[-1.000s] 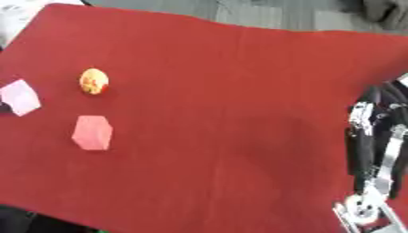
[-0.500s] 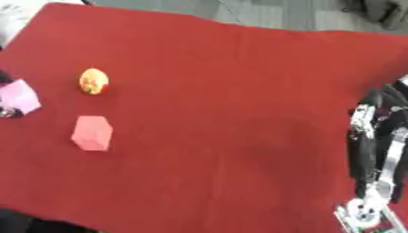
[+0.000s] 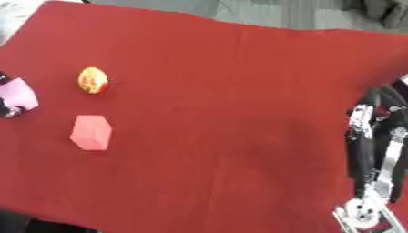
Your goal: Pick up the objects with one hand, pass them to the other hand, and then place them into the box on the other side of the table.
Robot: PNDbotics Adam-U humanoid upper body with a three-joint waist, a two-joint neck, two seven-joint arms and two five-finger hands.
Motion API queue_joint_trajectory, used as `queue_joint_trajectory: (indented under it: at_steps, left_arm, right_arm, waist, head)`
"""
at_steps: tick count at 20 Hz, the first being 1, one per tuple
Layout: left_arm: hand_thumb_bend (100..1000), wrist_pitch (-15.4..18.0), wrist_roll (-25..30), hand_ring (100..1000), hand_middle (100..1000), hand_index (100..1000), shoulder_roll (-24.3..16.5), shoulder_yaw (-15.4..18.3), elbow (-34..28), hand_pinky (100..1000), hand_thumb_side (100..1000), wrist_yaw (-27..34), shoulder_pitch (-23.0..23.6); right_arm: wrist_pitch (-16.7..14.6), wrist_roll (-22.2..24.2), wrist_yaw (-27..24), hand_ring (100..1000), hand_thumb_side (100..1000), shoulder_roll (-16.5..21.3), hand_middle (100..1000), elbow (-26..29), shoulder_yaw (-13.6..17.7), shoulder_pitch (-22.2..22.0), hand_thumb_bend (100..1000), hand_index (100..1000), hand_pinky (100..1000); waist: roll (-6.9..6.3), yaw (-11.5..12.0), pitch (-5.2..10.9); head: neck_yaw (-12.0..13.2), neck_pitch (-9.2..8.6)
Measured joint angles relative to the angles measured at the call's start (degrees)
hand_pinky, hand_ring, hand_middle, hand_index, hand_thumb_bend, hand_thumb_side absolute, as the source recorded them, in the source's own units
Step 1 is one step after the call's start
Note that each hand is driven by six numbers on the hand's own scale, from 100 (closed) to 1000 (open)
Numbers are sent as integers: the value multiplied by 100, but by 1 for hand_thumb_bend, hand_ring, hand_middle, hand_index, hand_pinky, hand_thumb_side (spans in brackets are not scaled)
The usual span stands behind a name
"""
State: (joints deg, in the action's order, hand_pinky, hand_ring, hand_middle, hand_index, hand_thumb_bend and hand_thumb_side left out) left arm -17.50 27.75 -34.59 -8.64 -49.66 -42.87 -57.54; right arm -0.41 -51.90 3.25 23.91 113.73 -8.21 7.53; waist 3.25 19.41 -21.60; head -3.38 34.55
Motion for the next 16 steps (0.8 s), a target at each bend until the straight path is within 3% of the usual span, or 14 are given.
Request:
queue_joint_trajectory:
  at_steps: [7,16]
  left_arm:
    - [227,43,318,825,691,535,-32,-106,-416,886,100,64,-93]
    - [139,-136,673,790,660,497,-312,-348,-1822,863,100,743,-40]
  right_arm:
    - [5,5,0,574,781,0,877,0,0,-33,100,744,718]
    - [-2,1,0,576,772,6,878,0,3,-49,100,746,717]
  waist:
    - [-35,15,1]
    - [-67,97,8]
  head:
    - [-25,0]
    - [-117,-2]
